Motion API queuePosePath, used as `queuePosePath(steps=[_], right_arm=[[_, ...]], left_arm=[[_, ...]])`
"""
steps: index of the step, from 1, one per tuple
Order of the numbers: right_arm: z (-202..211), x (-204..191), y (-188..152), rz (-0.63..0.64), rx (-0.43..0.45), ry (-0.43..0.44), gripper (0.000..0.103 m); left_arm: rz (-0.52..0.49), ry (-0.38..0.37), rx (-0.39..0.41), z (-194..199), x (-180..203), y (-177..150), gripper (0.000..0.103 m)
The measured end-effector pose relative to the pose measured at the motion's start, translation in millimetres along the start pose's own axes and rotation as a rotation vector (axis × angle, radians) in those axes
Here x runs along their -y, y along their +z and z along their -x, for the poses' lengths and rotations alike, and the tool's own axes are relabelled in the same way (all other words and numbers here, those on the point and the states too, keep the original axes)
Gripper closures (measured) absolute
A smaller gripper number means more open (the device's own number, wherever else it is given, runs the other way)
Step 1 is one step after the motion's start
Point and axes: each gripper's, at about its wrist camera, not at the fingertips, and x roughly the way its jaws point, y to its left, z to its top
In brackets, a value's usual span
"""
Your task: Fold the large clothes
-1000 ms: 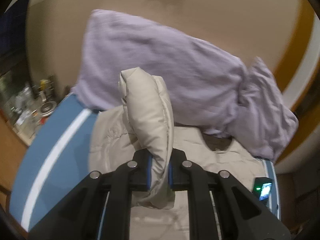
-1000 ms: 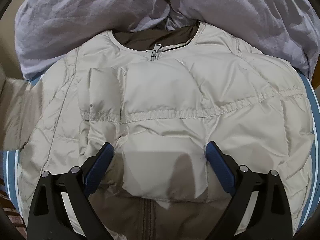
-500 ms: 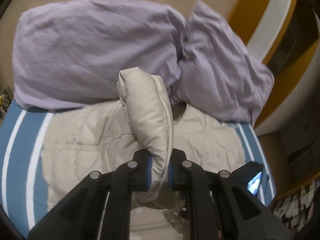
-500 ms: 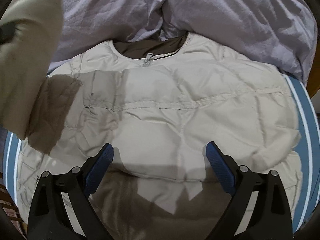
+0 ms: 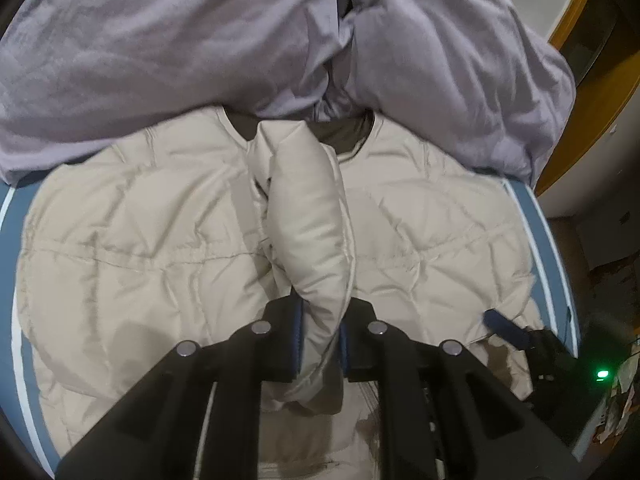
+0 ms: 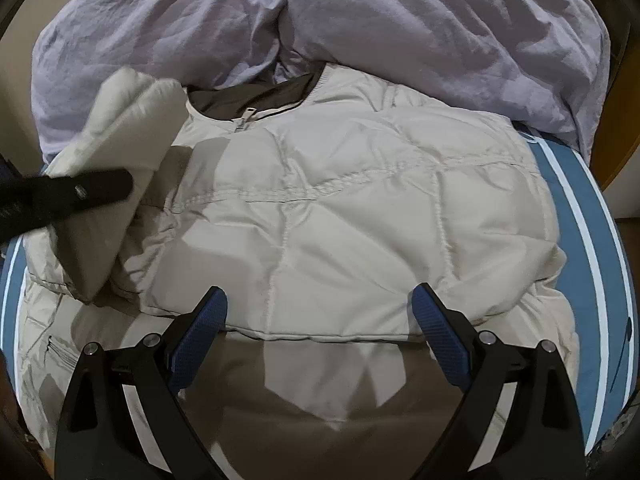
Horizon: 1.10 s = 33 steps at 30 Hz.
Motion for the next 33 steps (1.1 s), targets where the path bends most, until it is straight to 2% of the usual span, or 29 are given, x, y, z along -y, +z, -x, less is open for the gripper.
queuePosePath(steps=[3,10,18,21,24,28,33], right_arm=[[0,4,-1,0.001,-0.001,0.004,0.007],[1,5,-1,-0.002,0.001,0.002,0.007],[6,5,-3,-0.015,0.006,-0.001,0.008],[7,5,-4,-0.020,0.009,-0.003,0.008],[8,5,-5,-0.025,0.008,-0.006,0.008],[8,4,-4,-0.025,0.007,-0.010,0.008],[6,5,-5,-0.023,0.000,-0.011,0.008]], left_arm=[[-0.011,0.009,-0.010,-8,6,-3,0.084],[-0.020,-0.028,0.002,2,15,-3,0.056],[-0.014,-0.039,0.069,38,11,2,0.035],[0.005,-0.019,0.102,51,-2,6,0.034],[0.034,0.018,0.099,51,-18,9,0.034],[0.053,0.058,0.063,37,-29,5,0.034],[0.026,0.082,-0.008,9,-25,-6,0.034]])
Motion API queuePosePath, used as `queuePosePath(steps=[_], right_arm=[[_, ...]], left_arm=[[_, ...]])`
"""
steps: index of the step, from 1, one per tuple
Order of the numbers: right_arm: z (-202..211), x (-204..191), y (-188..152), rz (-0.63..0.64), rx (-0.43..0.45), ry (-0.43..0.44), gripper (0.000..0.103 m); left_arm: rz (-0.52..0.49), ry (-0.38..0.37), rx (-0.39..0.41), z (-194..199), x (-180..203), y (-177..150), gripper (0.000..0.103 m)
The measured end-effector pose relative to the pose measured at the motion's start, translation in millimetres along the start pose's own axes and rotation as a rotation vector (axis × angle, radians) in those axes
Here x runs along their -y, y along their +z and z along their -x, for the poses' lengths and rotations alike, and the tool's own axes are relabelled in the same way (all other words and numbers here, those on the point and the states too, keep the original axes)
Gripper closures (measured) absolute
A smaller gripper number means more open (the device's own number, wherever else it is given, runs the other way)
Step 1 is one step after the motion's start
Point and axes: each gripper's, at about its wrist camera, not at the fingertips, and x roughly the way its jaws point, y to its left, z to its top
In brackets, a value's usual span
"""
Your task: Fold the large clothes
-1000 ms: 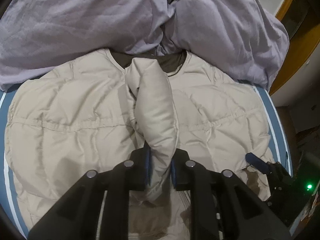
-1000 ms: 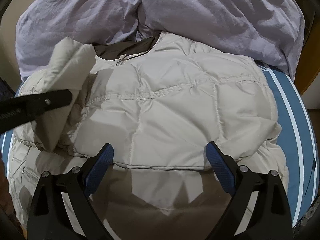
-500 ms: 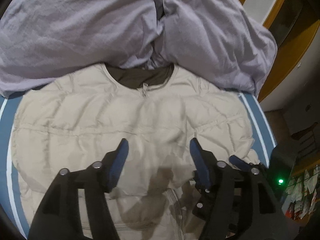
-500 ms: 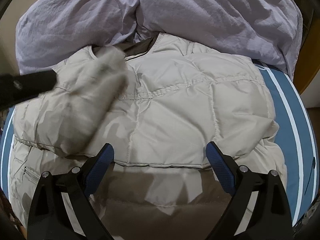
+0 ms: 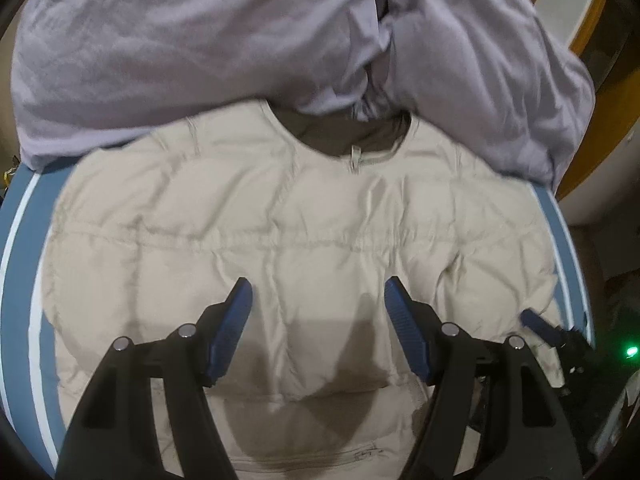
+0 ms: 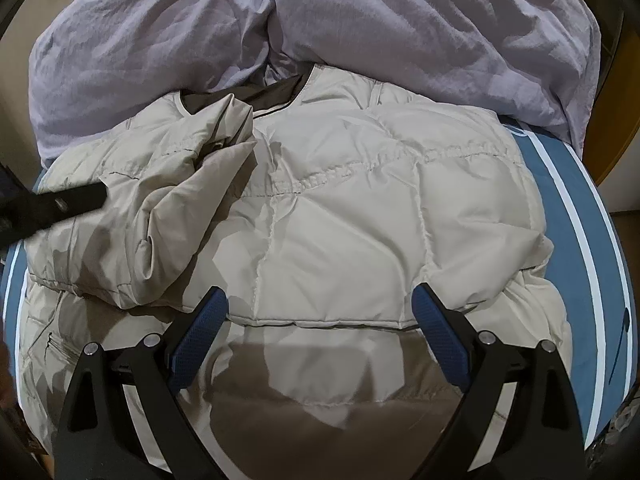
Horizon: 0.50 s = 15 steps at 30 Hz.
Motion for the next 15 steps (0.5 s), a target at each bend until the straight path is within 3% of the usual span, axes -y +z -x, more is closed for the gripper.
queuePosePath(steps=[3,15], right_arm=[[-1,1,-2,0.006,-0.005,0.002,0.008],[-9,7,-6,0.059,-0.030,0.046,0.008]], left_arm=[[-0.005,0.028,-0.044,-18,2,-7,0.034],[-0.022,0.140,-0.058,-43,21,-6,0.030]])
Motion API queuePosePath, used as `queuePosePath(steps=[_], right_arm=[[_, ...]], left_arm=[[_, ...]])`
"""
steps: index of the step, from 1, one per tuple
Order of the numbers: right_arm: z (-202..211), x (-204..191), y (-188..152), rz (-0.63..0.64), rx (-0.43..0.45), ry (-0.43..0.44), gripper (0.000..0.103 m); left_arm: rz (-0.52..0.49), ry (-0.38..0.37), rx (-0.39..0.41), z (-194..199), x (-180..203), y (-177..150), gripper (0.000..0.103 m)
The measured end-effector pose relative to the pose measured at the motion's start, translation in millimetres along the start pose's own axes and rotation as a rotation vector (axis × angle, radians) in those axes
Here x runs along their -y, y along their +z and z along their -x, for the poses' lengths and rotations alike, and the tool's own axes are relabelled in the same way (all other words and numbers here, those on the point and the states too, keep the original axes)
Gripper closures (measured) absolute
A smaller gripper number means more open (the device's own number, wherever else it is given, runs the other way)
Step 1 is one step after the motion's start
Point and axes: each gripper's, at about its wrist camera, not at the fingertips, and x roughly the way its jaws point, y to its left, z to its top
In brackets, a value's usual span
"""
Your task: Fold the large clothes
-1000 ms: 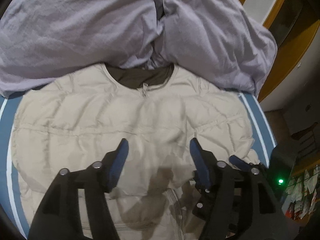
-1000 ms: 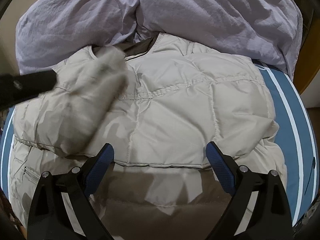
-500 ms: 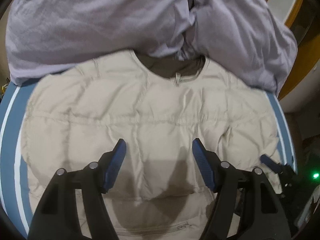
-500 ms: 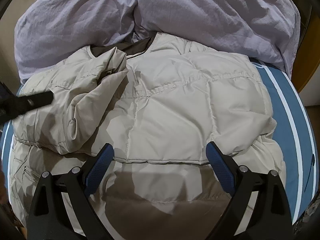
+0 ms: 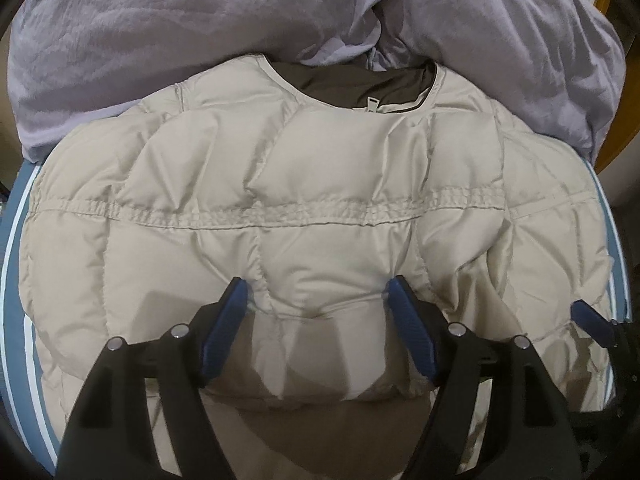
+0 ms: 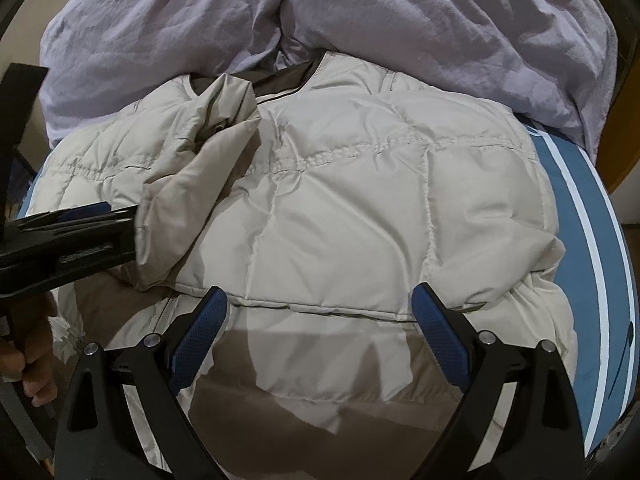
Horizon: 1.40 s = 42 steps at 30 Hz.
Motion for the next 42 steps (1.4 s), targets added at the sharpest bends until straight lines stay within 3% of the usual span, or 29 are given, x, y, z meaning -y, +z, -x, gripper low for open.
queuePosePath(steps=[7,11,16,24,29,33,36,42], right_arm=[[0,4,2,0.062,-0.022,0.050,0.008],[10,10,1,0.058,-0.011,0.090,0.008],[20,13,-5,0.058,0.002,0.073,0.008],[47,35,-37,0.021,-0.028,0.010,0.008],[67,72,-69,-0.070,-0.063,-0.030,0.008],[79,113,-96,-0.183,-0.105,-0.030,0.011],[80,136,-112,-0.246,-0.143,-0.008,0.019],[78,163,-132,-0.329,-0.180,0.044,0.022]], left_arm=[[0.028,0.042,0.021,-3,6,-2,0.030],[0.058,0.024,0.059,19,-1,-10,0.029],[0.043,0.007,0.098,47,-16,-26,0.028],[0.071,-0.019,0.119,92,-81,-87,0.022],[0.097,-0.008,0.098,107,-131,-134,0.022],[0.134,0.008,0.086,118,-170,-169,0.022],[0.163,0.010,0.076,122,-191,-189,0.022],[0.192,0.008,0.041,114,-209,-208,0.022]])
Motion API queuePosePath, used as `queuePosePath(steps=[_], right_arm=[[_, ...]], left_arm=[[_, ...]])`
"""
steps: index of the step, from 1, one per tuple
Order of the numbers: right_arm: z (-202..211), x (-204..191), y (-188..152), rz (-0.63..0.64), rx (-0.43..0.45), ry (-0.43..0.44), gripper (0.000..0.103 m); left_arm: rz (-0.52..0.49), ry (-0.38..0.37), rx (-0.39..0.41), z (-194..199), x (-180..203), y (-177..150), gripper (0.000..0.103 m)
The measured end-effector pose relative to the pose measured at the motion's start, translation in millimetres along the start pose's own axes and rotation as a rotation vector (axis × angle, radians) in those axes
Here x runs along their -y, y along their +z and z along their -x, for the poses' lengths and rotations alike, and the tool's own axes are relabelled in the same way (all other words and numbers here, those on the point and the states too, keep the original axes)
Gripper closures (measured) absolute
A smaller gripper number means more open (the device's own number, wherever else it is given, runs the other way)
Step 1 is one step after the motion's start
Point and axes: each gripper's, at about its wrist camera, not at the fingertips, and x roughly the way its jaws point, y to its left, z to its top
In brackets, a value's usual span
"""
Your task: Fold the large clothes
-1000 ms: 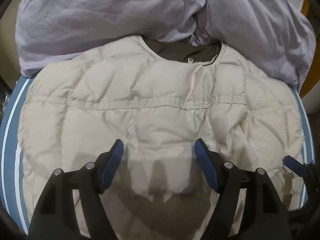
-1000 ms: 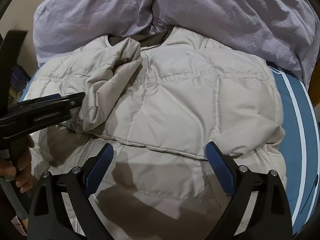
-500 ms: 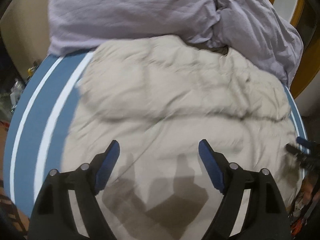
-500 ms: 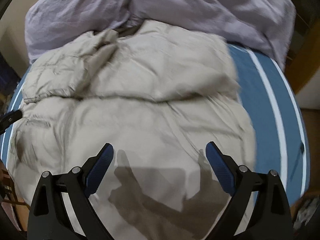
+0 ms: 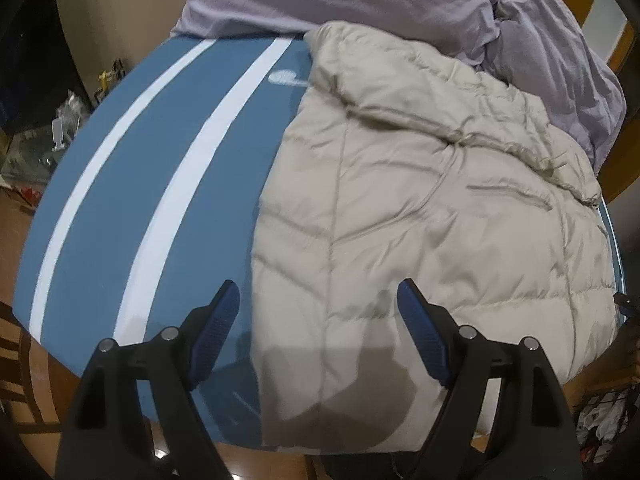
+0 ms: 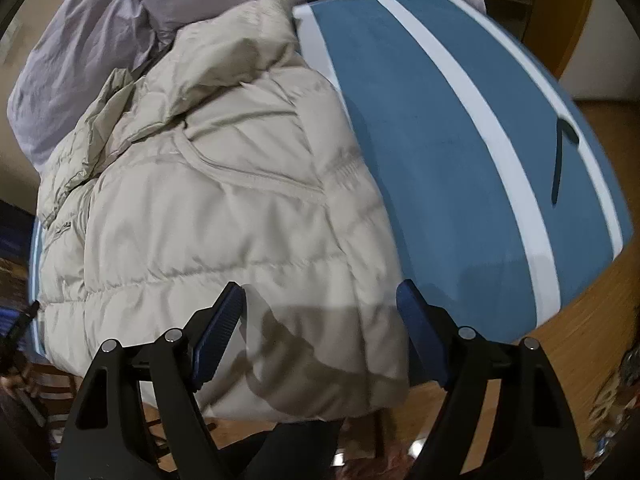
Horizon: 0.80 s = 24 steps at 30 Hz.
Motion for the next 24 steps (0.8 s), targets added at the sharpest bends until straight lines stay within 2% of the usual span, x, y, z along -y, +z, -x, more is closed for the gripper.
queuePosePath(steps=[5,9,12,14,16,18,20,23,24], right_arm=[[-13,15,-5,-0.038,-0.059,0.027,0.025],[-15,15,-5,-0.032,-0.060,0.049,0.030],[-14,12,-3,-0.015,-0.063,0.073,0.042],[-15,12,-2,-0.017,-0.072,0.109,0.054],[-13,14,-6,-0.014,-0.070,0.120,0.057],[-13,14,-6,-0.017,-0.069,0.137,0.059],[-14,14,-6,-0.026,-0.072,0.164,0.069],[-12,13,-9,-0.025,-0.056,0.189,0.084],[-11,12,-10,-0.021,-0.049,0.189,0.084]], left_arm=[[0.018,-0.018,-0.046,-17,-5,-7,0.022],[0.021,-0.025,-0.047,-23,-5,-9,0.022],[0.006,-0.020,-0.041,-23,-3,-10,0.024],[-0.001,-0.033,-0.032,-22,-2,-12,0.031],[-0.003,-0.045,-0.027,-20,2,-15,0.041],[0.002,-0.049,-0.022,-19,4,-16,0.044],[0.017,-0.055,-0.019,-18,5,-17,0.047],[0.029,-0.075,-0.016,-17,7,-18,0.061],[0.029,-0.080,-0.013,-16,7,-18,0.068]])
